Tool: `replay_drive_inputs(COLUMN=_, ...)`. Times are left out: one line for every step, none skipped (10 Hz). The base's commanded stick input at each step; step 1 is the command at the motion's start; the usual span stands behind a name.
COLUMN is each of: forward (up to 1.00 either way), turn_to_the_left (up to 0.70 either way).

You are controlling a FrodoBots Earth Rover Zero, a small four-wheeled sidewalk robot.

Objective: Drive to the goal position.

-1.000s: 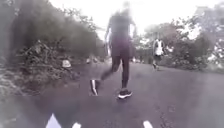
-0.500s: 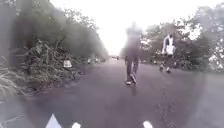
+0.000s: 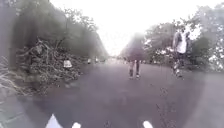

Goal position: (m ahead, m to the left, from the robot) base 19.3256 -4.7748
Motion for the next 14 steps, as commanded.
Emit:
replay_drive_inputs(forward=0.7, turn_to_the_left=0.0)
replay_drive_inputs(forward=0.7, turn_to_the_left=0.0)
replay_drive_inputs(forward=0.7, turn_to_the_left=0.0)
replay_drive_inputs(forward=0.7, turn_to_the_left=0.0)
replay_drive_inputs(forward=0.7, turn_to_the_left=0.0)
replay_drive_inputs(forward=0.7, turn_to_the_left=0.0)
replay_drive_inputs(forward=0.7, turn_to_the_left=0.0)
replay_drive_inputs(forward=0.7, turn_to_the_left=0.0)
replay_drive_inputs(forward=0.7, turn_to_the_left=0.0)
replay_drive_inputs(forward=0.7, turn_to_the_left=0.0)
replay_drive_inputs(forward=0.7, turn_to_the_left=0.0)
replay_drive_inputs(forward=0.7, turn_to_the_left=0.0)
replay_drive_inputs(forward=0.7, turn_to_the_left=0.0)
replay_drive_inputs(forward=0.7, turn_to_the_left=0.0)
